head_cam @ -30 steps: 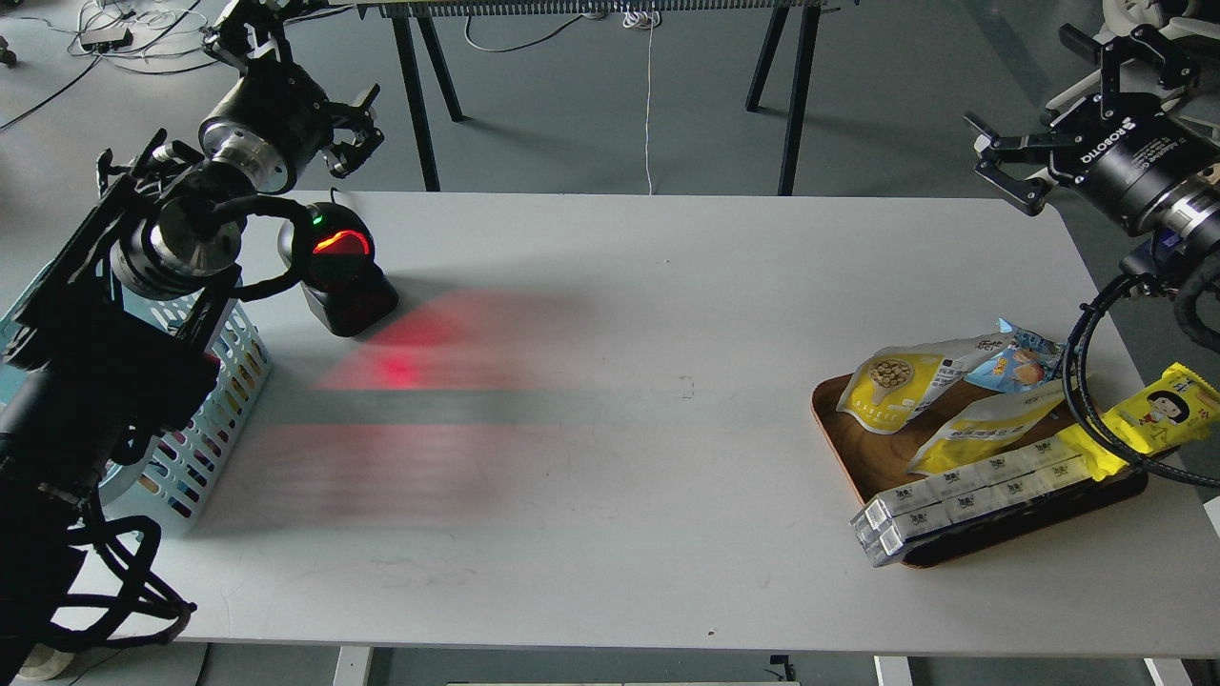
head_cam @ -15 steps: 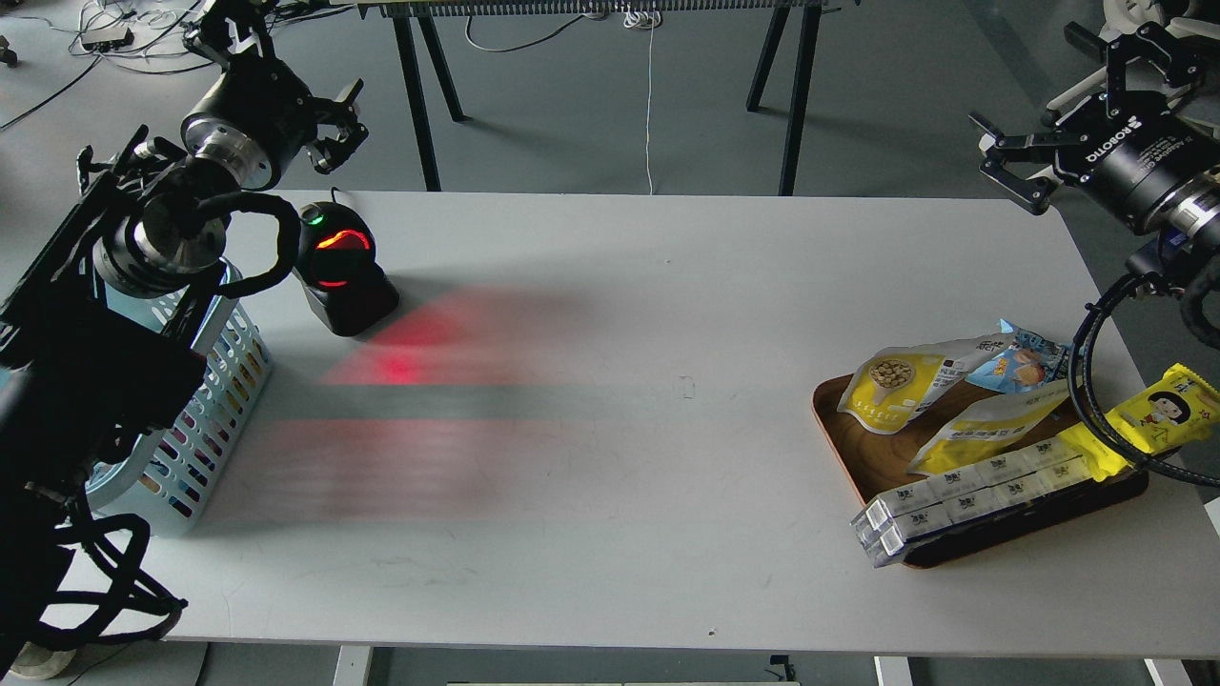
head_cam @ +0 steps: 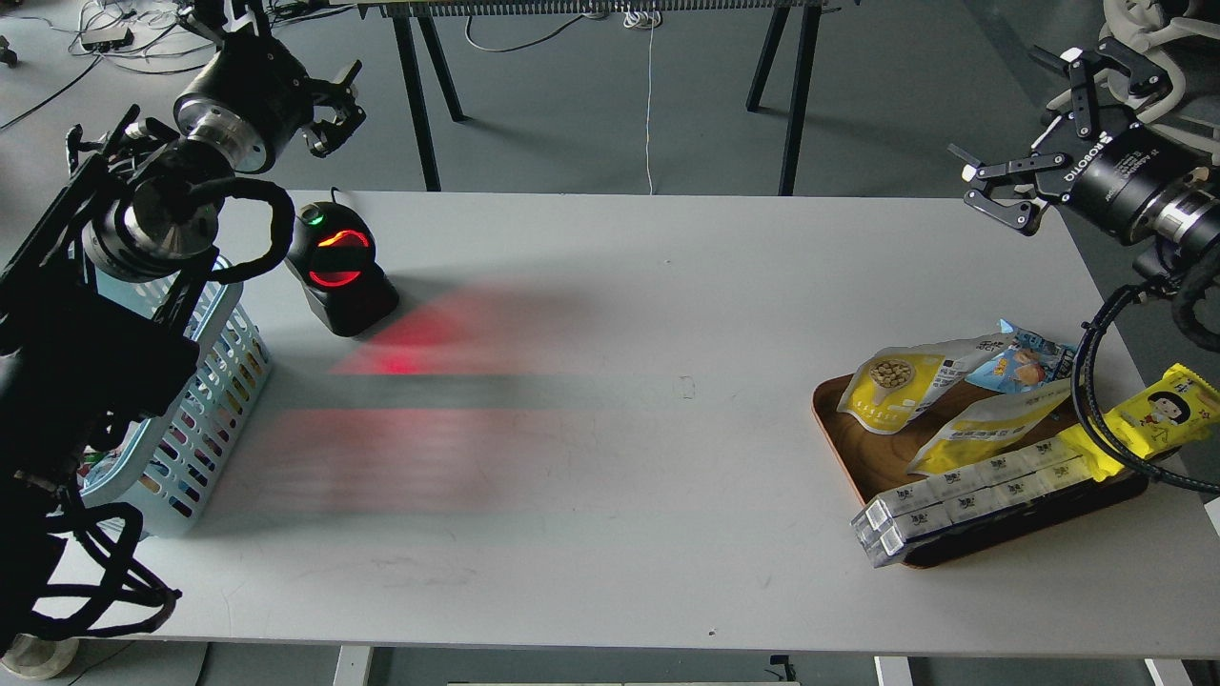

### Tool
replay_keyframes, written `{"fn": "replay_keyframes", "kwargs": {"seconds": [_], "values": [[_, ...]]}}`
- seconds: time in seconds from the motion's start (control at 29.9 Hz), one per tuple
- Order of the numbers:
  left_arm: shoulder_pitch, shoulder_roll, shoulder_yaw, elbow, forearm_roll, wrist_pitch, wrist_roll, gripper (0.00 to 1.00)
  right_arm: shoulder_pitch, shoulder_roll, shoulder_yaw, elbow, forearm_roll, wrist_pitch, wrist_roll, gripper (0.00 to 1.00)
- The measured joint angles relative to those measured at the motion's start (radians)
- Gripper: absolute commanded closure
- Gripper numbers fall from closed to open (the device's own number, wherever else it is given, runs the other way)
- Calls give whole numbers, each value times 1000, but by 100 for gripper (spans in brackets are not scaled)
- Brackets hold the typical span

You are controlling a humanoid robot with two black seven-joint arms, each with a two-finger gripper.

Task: Scan snack and place in basket

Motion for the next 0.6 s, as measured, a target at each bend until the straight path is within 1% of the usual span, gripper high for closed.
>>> {"fn": "replay_keyframes", "kwargs": {"seconds": [0.17,0.27,0.43,0.5,0.6], "values": [[-23,0,-1,-1,-1,-23,4,0,10,-70,-7,50,-7,-2,0,1],[-45,2,-1,-3,-1,-32,8,0,56,-136,-72,61,-7,-2,0,1],[-69,2,0,-4,-2,-34,8,0,265,-221,-346,117,-3,-8,1,1],[-73,-2,0,-4,-1,-35,8,0,383,-250,-483,149,-3,-13,1,1],[-78,-3,0,-4,-2,-38,5,0,579,-260,-700,196,-2,-19,2,1]]}}
